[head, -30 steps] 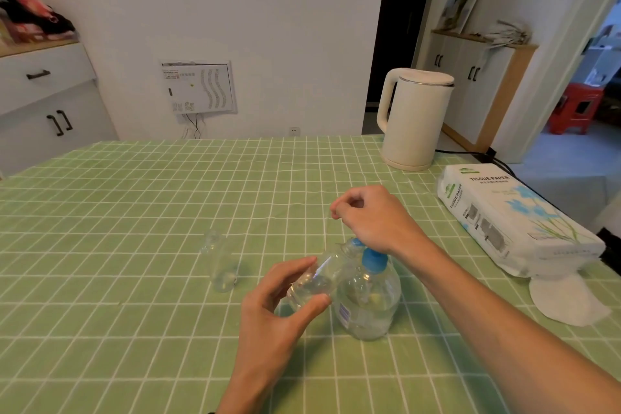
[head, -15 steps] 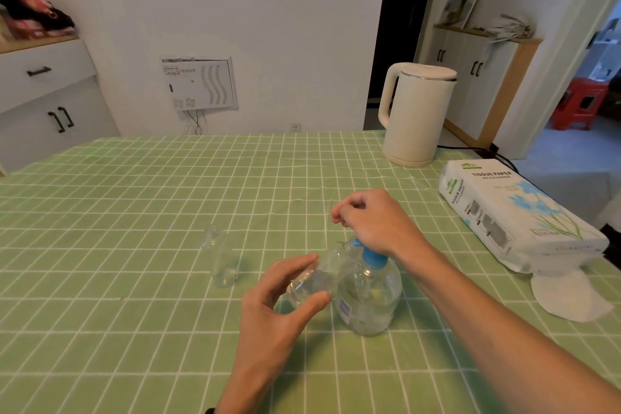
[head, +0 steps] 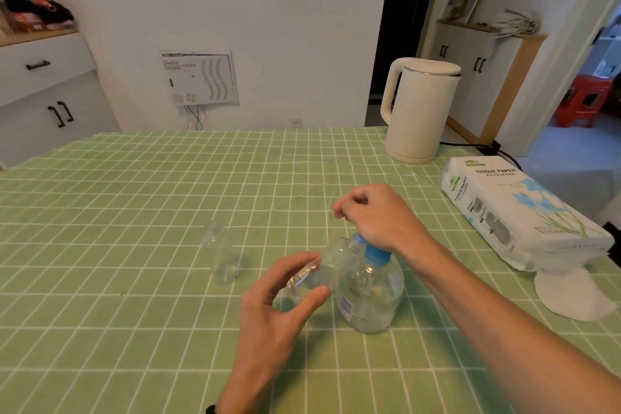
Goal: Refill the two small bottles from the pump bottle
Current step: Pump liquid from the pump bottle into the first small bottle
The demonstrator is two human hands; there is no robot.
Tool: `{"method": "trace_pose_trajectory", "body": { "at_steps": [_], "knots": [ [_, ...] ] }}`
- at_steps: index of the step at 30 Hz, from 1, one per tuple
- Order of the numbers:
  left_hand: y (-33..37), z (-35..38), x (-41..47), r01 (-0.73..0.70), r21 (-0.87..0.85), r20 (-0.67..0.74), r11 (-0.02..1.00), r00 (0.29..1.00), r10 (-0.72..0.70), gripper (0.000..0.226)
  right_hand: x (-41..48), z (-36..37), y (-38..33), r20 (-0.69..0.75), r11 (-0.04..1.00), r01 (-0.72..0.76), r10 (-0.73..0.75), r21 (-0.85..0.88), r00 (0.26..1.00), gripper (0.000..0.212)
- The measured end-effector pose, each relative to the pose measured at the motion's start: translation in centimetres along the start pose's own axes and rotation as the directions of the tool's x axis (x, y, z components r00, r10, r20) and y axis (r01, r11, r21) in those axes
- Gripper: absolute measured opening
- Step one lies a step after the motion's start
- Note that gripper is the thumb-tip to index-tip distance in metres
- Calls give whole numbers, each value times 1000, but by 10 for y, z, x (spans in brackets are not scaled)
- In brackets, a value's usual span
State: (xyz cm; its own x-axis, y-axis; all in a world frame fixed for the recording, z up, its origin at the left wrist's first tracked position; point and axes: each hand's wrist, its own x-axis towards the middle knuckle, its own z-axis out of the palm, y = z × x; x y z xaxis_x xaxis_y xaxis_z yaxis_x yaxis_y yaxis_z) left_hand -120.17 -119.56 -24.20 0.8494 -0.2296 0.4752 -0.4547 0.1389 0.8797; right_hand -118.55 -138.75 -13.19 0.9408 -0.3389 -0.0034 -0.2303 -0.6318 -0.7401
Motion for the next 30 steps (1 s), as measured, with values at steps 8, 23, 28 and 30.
{"method": "trace_pose_trajectory", "body": {
  "at_steps": [8, 23, 28, 30],
  "knots": [
    [-2, 0, -1, 19, -28, 11, 999, 1000, -18, 43, -2, 0, -1, -8, 1000, -2, 2, -24, 1000, 27],
    [-3, -1, 0, 34, -45, 16, 998, 999, -34, 44, -4, 1, -3, 6, 999, -16, 16, -27, 1000, 25],
    [-1, 0, 0, 38, -50, 16, 998, 999, -37, 45, -5, -1, -4, -13, 999, -8, 8, -39, 1000, 30],
    [1, 1, 0, 37, -64, 7, 997, 999, -37, 45, -3, -2, -5, -16, 999, 8, -9, -52, 1000, 31]
  ]
}}
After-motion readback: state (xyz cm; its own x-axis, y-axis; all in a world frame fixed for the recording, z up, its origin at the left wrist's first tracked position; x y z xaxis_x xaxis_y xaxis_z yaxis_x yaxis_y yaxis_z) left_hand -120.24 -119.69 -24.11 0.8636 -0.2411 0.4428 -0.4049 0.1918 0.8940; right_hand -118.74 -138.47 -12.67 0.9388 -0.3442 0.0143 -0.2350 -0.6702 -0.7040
